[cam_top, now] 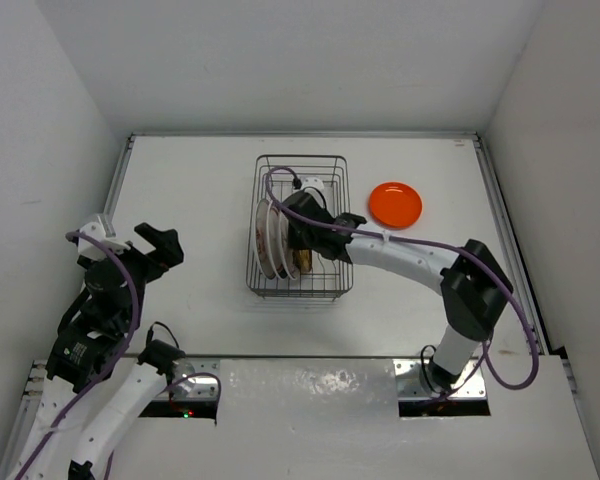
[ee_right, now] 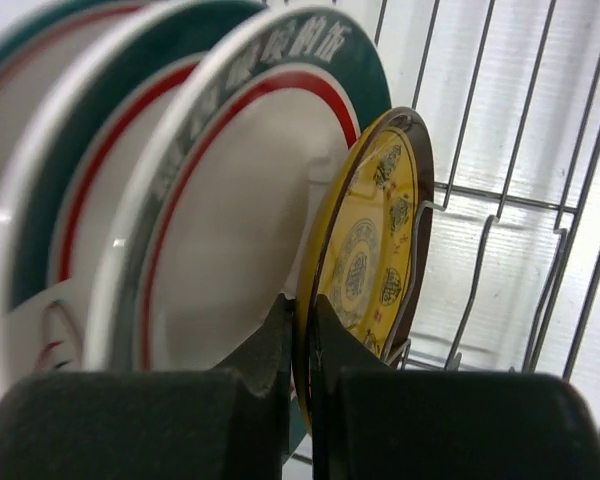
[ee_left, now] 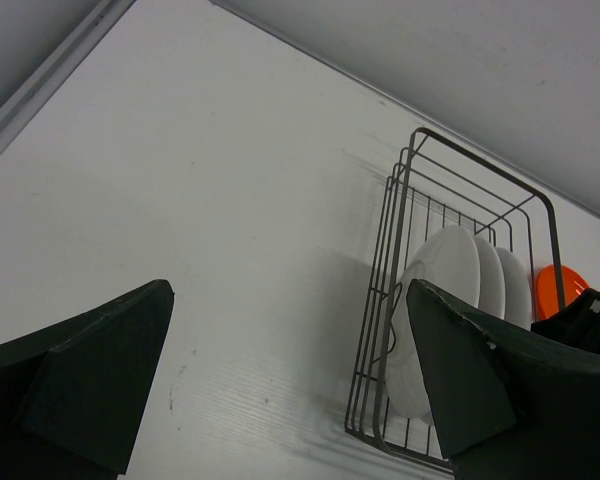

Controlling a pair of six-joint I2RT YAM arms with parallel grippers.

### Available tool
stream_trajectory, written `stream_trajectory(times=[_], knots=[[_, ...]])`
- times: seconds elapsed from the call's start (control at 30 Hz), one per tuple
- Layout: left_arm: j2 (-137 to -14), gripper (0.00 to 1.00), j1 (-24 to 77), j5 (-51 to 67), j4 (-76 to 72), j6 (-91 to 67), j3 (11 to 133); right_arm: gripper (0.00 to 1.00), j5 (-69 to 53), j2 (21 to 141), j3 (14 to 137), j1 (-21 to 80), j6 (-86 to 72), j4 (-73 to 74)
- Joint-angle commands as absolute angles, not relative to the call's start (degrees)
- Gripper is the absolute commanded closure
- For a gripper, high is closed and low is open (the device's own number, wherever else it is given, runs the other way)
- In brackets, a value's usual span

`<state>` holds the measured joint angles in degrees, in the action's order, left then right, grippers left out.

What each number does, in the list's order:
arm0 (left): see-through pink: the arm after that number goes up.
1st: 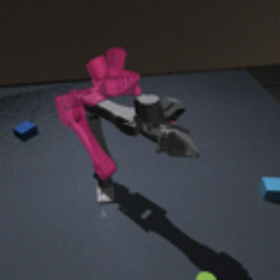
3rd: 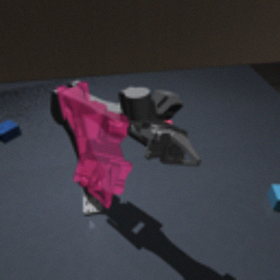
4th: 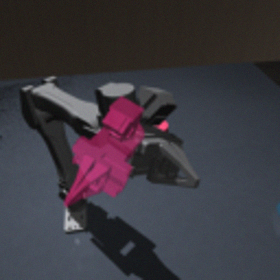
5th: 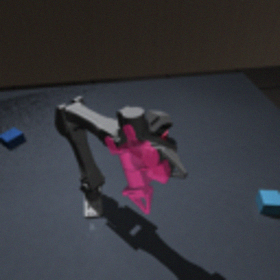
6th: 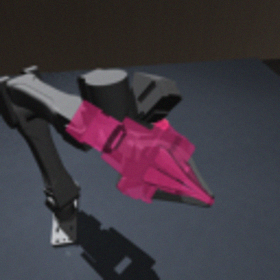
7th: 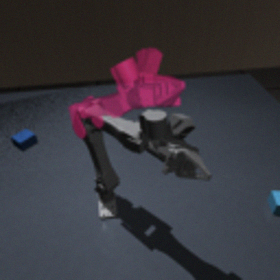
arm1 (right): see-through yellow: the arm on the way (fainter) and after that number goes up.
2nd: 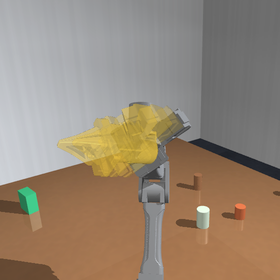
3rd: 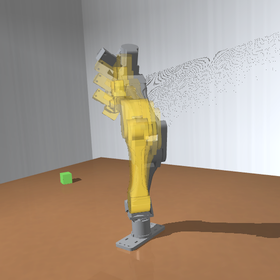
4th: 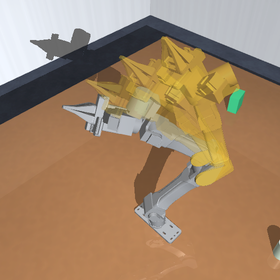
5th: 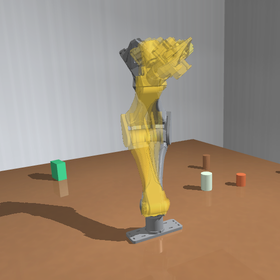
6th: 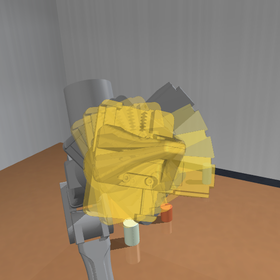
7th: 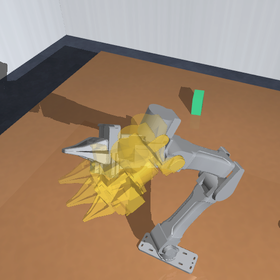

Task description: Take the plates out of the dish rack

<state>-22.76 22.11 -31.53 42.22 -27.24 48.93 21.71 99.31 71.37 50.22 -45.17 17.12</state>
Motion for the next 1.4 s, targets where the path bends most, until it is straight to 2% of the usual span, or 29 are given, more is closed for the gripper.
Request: stream_trajectory(times=[0.0, 0.27, 0.37, 0.4, 0.5, 0.6, 0.67, 0.97, 1.03, 1.07, 1.13, 1.17, 1.23, 1.27, 1.37], knots=[[-22.4, 0.00, 22.2, -31.9, 40.3, -27.3, 48.7, 1.00, 25.2, 92.9, 73.1, 50.5, -46.8, 15.3], [-22.2, 0.00, 22.2, -32.3, 40.4, -27.5, 48.8, 1.00, 33.2, 78.7, 76.3, 49.0, -39.7, 20.2], [-22.1, 0.00, 22.2, -32.3, 40.3, -27.4, 48.7, 1.00, 33.9, 75.7, 76.7, 43.1, -33.3, 22.7], [-22.2, 0.00, 22.2, -32.1, 40.3, -27.4, 48.7, 1.00, 29.7, 77.8, 78.4, 38.0, -33.3, 22.7], [-22.9, 0.00, 22.2, -32.2, 40.4, -27.3, 48.8, 1.00, 27.4, 85.7, 82.7, 30.3, -23.7, 29.3], [-23.1, 0.00, 22.2, -32.2, 40.3, -27.4, 48.8, 1.00, 26.8, 90.9, 84.5, 25.4, -17.4, 29.0], [-23.1, 0.00, 22.2, -32.2, 40.4, -27.4, 48.8, 1.00, 25.8, 98.7, 87.3, 22.3, -14.6, 29.8], [-23.2, 0.00, 22.2, -32.6, 40.6, -27.5, 48.9, 1.00, 28.4, 112.4, 92.6, 19.9, -11.3, 30.5], [-23.1, 0.00, 22.2, -32.5, 40.6, -27.5, 48.9, 0.89, 28.2, 114.3, 93.6, 19.5, -11.4, 31.2], [-23.0, 0.00, 22.2, -32.4, 40.5, -27.5, 48.9, 0.79, 27.7, 114.5, 93.8, 19.5, -11.4, 31.5], [-22.9, 0.00, 22.2, -32.5, 40.6, -27.4, 48.9, 0.27, 26.7, 113.9, 94.0, 19.5, -12.8, 32.5], [-22.9, 0.00, 22.1, -32.5, 40.5, -27.4, 48.9, 0.25, 25.2, 111.5, 92.6, 19.6, -13.4, 31.9], [-23.0, 0.00, 22.2, -32.4, 40.5, -27.3, 48.9, 0.05, 23.8, 108.0, 91.0, 20.1, -15.9, 30.8], [-23.1, 0.00, 22.2, -32.2, 40.4, -27.2, 48.9, 0.01, 23.1, 104.3, 90.9, 21.1, -16.6, 30.5], [-24.7, 0.00, 22.2, -30.3, 39.5, -26.4, 48.8, 0.01, 13.9, 97.0, 89.4, 23.2, -21.7, 30.1]])
